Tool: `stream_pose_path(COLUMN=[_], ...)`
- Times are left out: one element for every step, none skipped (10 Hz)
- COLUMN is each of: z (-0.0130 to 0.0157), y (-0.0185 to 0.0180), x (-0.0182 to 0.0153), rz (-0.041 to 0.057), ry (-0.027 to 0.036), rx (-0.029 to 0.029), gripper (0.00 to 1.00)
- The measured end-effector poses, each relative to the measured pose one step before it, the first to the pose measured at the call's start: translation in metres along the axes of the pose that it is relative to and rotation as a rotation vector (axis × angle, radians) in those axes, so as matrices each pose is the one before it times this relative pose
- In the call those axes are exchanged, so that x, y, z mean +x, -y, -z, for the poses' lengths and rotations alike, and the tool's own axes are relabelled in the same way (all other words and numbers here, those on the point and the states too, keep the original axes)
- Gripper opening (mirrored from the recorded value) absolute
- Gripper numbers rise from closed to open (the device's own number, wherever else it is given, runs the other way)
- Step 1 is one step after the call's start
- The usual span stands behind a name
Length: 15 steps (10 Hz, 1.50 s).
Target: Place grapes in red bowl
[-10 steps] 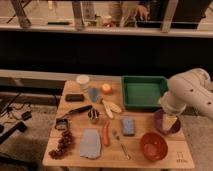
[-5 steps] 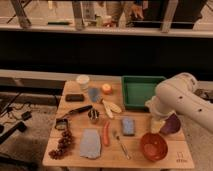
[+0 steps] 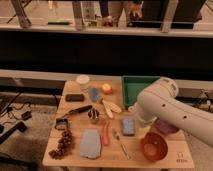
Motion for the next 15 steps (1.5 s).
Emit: stream_pose_path(z=[0.00018, -0.00004, -0.00006, -0.00012, -0.00031, -0.00081, -0.00011, 0.00077, 0.00055, 0.0002, -0.00063, -0.00134, -0.00178, -0.00299, -0.00283], y=[-0.00067, 0.00001, 0.00029, 0.00054, -0.00019, -0.00198, -0.00241, -0.00438, -0.0012, 0.00036, 0.00169, 0.00504, 0.00408, 0.00706, 0.00594], x=[0.00134, 0.0, -0.00052, -0.00089, 0.00004, -0.00031, -0.00468, -0.01623, -0.01221, -0.02523, -0.02509, -0.03121, -0.01964, -0.02497, -0.01608], rz=[-0.00279, 0.00004, 0.0012, 0.00205, -0.00002, 0.00929, 0.0269, 0.04736, 0.02912, 0.04598, 0.03822, 0.05158, 0.03395, 0.04368, 0.02863], ry=[-0.00099, 0.00005, 0.00031, 0.00043, 0.00027, -0.00719, -0.00391, 0.00401, 0.0023, 0.00552, 0.00683, 0.00639, 0.00526, 0.01193, 0.01185], rx=[0.00024, -0.00002, -0.00003, 0.00002, -0.00057, -0.00202, -0.00102, 0.0008, 0.00151, 0.00244, 0.00095, 0.00544, 0.00219, 0.00299, 0.00153], gripper=[0.8, 0.8, 0.8, 0.8, 0.8, 0.8, 0.8, 0.8, 0.8, 0.8, 0.8, 0.8, 0.8, 0.8, 0.8])
